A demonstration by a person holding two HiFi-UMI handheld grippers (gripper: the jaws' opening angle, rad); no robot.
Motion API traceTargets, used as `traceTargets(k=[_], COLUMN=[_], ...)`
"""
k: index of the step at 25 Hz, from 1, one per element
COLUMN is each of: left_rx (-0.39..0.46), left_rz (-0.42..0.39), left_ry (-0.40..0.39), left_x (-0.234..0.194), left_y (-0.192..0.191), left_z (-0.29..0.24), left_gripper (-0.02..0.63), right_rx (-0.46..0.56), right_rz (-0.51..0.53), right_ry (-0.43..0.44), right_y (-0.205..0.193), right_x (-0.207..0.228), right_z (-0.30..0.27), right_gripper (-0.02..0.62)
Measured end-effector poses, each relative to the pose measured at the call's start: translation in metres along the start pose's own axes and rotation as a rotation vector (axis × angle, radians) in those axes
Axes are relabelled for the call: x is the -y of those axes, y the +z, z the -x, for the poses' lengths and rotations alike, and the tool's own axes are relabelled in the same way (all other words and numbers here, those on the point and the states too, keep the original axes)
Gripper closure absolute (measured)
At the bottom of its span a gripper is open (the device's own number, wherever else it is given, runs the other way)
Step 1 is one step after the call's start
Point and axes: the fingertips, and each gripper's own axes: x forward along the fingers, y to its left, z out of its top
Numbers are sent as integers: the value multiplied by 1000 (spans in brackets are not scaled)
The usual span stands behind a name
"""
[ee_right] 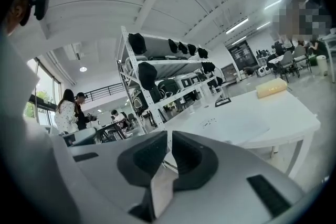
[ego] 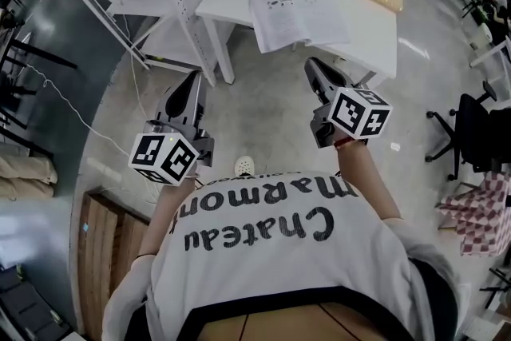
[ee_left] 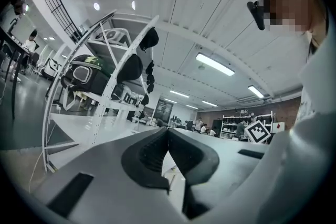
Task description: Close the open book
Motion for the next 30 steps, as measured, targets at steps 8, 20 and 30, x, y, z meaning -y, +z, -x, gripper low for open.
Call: traceTargets(k=[8, 20, 30], left_rx=[-24, -55, -83], left_rz=[-23, 25, 77], left_ry=[-18, -43, -54], left_x=[-55, -122, -147], left_y=[22, 14, -7], left_z=[-43, -90, -115], left_gripper=[583, 583, 583], right_rx=[46, -10, -291], right_rz=[-32, -149, 75], right_ry=[-17, -130, -222], right_y=[28, -6, -80], right_x=[1, 52, 79], right_z=[-58, -120, -163], right_gripper=[549, 549, 549])
